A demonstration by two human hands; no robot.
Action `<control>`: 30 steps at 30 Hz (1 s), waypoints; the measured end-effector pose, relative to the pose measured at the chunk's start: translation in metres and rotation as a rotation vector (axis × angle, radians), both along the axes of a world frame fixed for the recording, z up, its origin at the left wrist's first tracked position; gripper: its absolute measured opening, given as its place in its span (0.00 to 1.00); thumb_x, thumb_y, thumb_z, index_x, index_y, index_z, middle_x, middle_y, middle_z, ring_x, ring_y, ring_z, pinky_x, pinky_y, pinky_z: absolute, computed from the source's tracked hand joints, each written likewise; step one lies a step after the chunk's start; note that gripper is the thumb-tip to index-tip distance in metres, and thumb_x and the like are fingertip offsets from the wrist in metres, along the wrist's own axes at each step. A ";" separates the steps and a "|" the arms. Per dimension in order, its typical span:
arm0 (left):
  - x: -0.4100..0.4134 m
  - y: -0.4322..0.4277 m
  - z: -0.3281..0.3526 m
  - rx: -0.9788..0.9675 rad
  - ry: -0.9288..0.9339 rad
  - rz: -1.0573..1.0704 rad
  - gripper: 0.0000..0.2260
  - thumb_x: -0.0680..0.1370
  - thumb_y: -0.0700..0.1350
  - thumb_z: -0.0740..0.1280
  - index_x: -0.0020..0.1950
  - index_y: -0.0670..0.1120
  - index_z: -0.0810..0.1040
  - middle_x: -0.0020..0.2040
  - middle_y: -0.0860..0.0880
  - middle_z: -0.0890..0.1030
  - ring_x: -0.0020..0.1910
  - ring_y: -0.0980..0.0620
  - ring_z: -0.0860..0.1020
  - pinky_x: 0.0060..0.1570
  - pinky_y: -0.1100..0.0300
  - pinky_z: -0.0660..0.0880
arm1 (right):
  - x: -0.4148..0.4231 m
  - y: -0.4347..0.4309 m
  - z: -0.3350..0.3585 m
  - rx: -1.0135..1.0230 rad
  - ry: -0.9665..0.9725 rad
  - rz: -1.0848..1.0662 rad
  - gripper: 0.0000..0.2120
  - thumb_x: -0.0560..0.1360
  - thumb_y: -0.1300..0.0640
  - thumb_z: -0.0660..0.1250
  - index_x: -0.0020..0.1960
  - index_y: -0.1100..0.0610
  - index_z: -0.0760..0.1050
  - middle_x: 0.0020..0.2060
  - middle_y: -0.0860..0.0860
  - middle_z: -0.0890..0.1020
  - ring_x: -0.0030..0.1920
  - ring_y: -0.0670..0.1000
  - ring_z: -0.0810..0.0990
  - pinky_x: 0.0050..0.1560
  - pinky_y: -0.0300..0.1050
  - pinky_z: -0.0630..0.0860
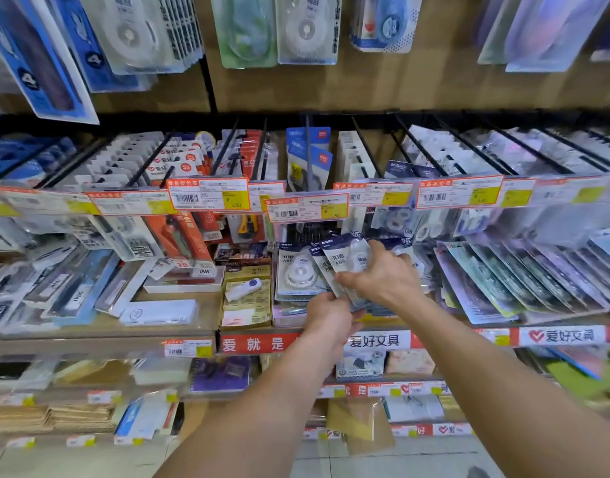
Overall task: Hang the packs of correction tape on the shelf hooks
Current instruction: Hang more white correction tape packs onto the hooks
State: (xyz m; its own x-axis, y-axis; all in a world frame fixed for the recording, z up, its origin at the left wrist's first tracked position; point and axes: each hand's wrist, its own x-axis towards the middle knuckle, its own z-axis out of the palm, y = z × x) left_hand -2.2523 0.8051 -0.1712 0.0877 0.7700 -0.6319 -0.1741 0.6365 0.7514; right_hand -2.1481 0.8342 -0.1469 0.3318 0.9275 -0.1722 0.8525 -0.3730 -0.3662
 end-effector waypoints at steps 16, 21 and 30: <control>-0.045 -0.017 -0.007 0.184 0.233 -0.073 0.08 0.84 0.43 0.59 0.52 0.49 0.77 0.51 0.48 0.83 0.45 0.48 0.84 0.51 0.49 0.82 | -0.011 -0.033 -0.007 0.183 0.401 -0.207 0.49 0.67 0.23 0.64 0.75 0.54 0.64 0.64 0.55 0.80 0.62 0.60 0.80 0.57 0.54 0.77; -0.076 -0.036 -0.008 0.164 0.270 -0.029 0.07 0.84 0.43 0.59 0.55 0.50 0.76 0.51 0.49 0.83 0.46 0.49 0.84 0.50 0.48 0.82 | -0.018 -0.053 -0.009 0.165 0.621 -0.270 0.41 0.66 0.31 0.72 0.69 0.56 0.70 0.46 0.52 0.85 0.46 0.54 0.84 0.43 0.49 0.78; -0.131 -0.067 -0.003 0.256 0.327 0.036 0.06 0.83 0.41 0.60 0.55 0.48 0.77 0.52 0.49 0.82 0.44 0.49 0.85 0.44 0.54 0.83 | -0.033 -0.073 0.019 0.120 1.069 -0.011 0.18 0.70 0.56 0.80 0.56 0.58 0.79 0.45 0.53 0.89 0.45 0.53 0.88 0.45 0.48 0.82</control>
